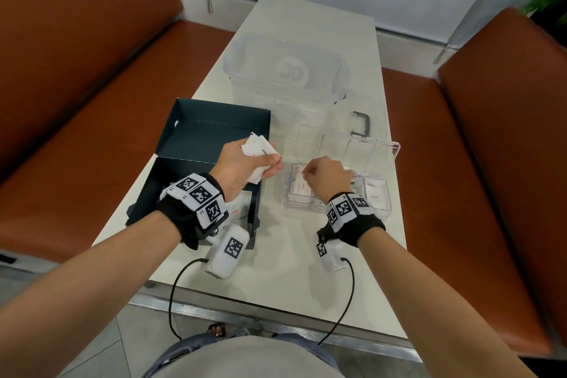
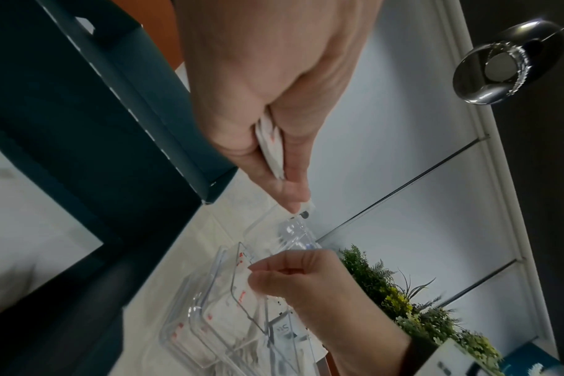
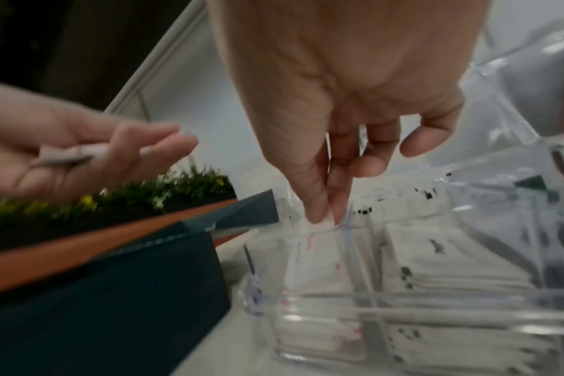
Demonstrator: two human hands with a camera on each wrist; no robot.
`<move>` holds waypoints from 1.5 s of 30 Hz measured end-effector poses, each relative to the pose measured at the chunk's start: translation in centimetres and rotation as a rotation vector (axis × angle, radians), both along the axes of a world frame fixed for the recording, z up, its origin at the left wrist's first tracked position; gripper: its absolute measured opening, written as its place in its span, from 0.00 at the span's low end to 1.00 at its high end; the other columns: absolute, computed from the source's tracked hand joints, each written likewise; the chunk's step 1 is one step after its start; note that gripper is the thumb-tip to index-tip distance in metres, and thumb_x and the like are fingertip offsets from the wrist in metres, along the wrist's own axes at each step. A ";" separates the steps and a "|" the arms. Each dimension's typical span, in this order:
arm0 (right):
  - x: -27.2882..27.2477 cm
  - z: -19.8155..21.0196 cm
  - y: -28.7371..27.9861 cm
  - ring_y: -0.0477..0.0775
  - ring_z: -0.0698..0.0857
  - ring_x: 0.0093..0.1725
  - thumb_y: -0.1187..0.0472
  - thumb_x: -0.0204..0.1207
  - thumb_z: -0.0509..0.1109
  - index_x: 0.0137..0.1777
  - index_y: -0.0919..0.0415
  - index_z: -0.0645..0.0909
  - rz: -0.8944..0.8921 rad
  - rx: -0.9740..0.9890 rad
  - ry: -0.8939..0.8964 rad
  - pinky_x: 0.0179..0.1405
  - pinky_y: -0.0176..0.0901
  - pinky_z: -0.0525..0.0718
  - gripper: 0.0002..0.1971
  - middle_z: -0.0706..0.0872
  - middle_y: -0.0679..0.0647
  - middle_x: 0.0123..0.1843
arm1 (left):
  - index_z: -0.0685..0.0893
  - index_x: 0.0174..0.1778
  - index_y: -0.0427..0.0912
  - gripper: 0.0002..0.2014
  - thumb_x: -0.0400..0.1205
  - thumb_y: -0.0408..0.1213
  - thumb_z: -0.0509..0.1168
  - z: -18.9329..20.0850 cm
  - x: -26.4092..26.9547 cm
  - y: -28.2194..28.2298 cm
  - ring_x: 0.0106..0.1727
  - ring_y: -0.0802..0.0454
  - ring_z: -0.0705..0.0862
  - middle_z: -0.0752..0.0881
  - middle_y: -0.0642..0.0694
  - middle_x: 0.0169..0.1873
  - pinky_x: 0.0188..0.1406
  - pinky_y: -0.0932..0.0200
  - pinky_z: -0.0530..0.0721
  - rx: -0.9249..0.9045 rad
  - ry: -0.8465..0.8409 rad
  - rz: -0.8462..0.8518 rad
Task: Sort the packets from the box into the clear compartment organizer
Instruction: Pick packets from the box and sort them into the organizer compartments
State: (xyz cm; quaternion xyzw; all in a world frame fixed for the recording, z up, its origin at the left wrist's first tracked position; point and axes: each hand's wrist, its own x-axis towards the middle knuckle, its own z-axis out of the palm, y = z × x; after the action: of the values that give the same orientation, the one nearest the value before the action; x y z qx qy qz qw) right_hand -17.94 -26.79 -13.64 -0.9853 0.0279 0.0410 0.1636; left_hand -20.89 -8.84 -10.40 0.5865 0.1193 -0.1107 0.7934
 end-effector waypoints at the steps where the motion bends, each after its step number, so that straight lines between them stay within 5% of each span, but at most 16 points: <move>1: 0.0 -0.3 0.2 0.58 0.82 0.55 0.60 0.80 0.63 0.51 0.53 0.87 0.050 -0.085 -0.025 0.63 0.56 0.68 0.10 0.89 0.51 0.49 | 0.84 0.51 0.30 0.12 0.73 0.20 0.75 0.0 0.0 0.0 0.48 0.34 0.87 0.88 0.33 0.42 0.65 0.39 0.82 -0.012 0.011 -0.002; 5: 0.0 -1.2 0.4 0.59 0.78 0.56 0.62 0.81 0.65 0.52 0.56 0.86 0.203 -0.293 -0.068 0.56 0.54 0.68 0.08 0.85 0.54 0.52 | 0.85 0.51 0.31 0.13 0.72 0.24 0.76 0.1 0.3 -0.2 0.47 0.42 0.92 0.89 0.36 0.44 0.51 0.53 0.90 -0.103 0.065 -0.035; 9: -0.1 -1.2 0.3 0.61 0.77 0.59 0.67 0.79 0.67 0.58 0.58 0.84 0.269 -0.314 -0.055 0.57 0.53 0.68 0.11 0.81 0.56 0.57 | 0.84 0.52 0.34 0.12 0.79 0.38 0.73 1.0 0.5 -0.4 0.51 0.45 0.91 0.91 0.37 0.46 0.36 0.61 0.89 -0.179 0.168 -0.086; 14: -0.4 1.4 0.1 0.59 0.82 0.53 0.63 0.82 0.63 0.57 0.59 0.85 0.170 -0.053 -0.196 0.57 0.50 0.73 0.11 0.83 0.57 0.53 | 0.79 0.56 0.35 0.18 0.85 0.48 0.61 1.9 0.5 0.0 0.58 0.38 0.84 0.87 0.31 0.52 0.48 0.53 0.88 -0.441 0.282 -0.153; 17: -0.9 4.0 0.6 0.46 0.83 0.40 0.59 0.80 0.67 0.51 0.57 0.87 0.138 0.322 -0.385 0.42 0.23 0.74 0.08 0.86 0.53 0.43 | 0.78 0.60 0.35 0.22 0.86 0.53 0.56 2.0 0.5 0.0 0.55 0.37 0.86 0.85 0.31 0.56 0.51 0.48 0.88 -0.468 0.285 -0.200; 19: -1.4 5.3 1.3 0.37 0.81 0.37 0.53 0.77 0.71 0.55 0.52 0.85 0.215 0.475 -0.329 0.38 0.21 0.73 0.09 0.84 0.49 0.43 | 0.80 0.64 0.35 0.28 0.86 0.57 0.54 1.9 0.5 -0.3 0.52 0.40 0.88 0.86 0.34 0.56 0.53 0.47 0.87 -0.458 0.274 -0.254; 22: -1.5 5.7 1.9 0.37 0.78 0.46 0.48 0.69 0.78 0.66 0.48 0.81 0.332 0.491 -0.080 0.44 0.24 0.74 0.25 0.76 0.48 0.50 | 0.81 0.68 0.37 0.31 0.85 0.60 0.52 1.9 0.4 -0.7 0.53 0.43 0.87 0.86 0.36 0.59 0.60 0.45 0.84 -0.433 0.266 -0.315; 26: -1.1 5.4 0.9 0.39 0.79 0.41 0.54 0.65 0.82 0.59 0.51 0.85 0.254 0.557 -0.094 0.39 0.23 0.74 0.21 0.77 0.44 0.47 | 0.77 0.70 0.35 0.27 0.87 0.53 0.51 2.1 0.4 -1.0 0.50 0.44 0.89 0.86 0.36 0.59 0.61 0.43 0.83 -0.465 0.266 -0.303; 30: -0.8 5.2 -0.7 0.48 0.85 0.38 0.58 0.68 0.81 0.51 0.55 0.86 0.153 0.693 -0.099 0.34 0.36 0.85 0.13 0.87 0.52 0.45 | 0.77 0.67 0.34 0.18 0.88 0.42 0.55 2.0 0.3 -1.2 0.46 0.44 0.85 0.86 0.34 0.51 0.55 0.48 0.86 -0.436 0.265 -0.254; 32: -0.8 5.1 -1.0 0.51 0.88 0.39 0.59 0.71 0.79 0.50 0.56 0.87 0.126 0.761 -0.054 0.31 0.35 0.86 0.09 0.88 0.52 0.44 | 0.80 0.63 0.33 0.15 0.87 0.39 0.61 1.8 0.2 -1.4 0.50 0.43 0.86 0.88 0.33 0.53 0.53 0.49 0.88 -0.375 0.251 -0.239; 37: -0.4 4.7 -1.1 0.57 0.88 0.48 0.58 0.79 0.71 0.48 0.59 0.89 0.050 0.882 -0.024 0.49 0.51 0.87 0.07 0.90 0.56 0.45 | 0.82 0.62 0.35 0.10 0.85 0.30 0.65 1.2 0.1 -1.8 0.50 0.43 0.89 0.88 0.32 0.58 0.41 0.56 0.91 -0.241 0.206 -0.142; 42: -0.1 4.3 -1.8 0.40 0.79 0.30 0.57 0.73 0.77 0.43 0.55 0.90 -0.058 0.903 -0.080 0.37 0.37 0.77 0.03 0.83 0.44 0.29 | 0.77 0.68 0.35 0.15 0.84 0.27 0.65 1.0 0.1 -1.3 0.48 0.40 0.92 0.86 0.31 0.59 0.43 0.55 0.91 -0.240 0.212 -0.080; 45: 0.3 4.1 -2.4 0.47 0.73 0.30 0.59 0.72 0.78 0.41 0.54 0.89 -0.062 0.859 -0.100 0.33 0.37 0.72 0.01 0.78 0.53 0.30 | 0.77 0.68 0.32 0.15 0.84 0.26 0.64 1.0 -0.1 -0.7 0.46 0.41 0.92 0.85 0.29 0.59 0.41 0.56 0.91 -0.242 0.202 -0.079</move>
State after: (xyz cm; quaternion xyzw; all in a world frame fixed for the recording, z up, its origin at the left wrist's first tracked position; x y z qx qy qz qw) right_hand -17.68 -29.16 -9.55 -0.8272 0.0298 -0.0036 0.5611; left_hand -20.96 -9.55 -9.37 0.4768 0.1611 -0.2137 0.8373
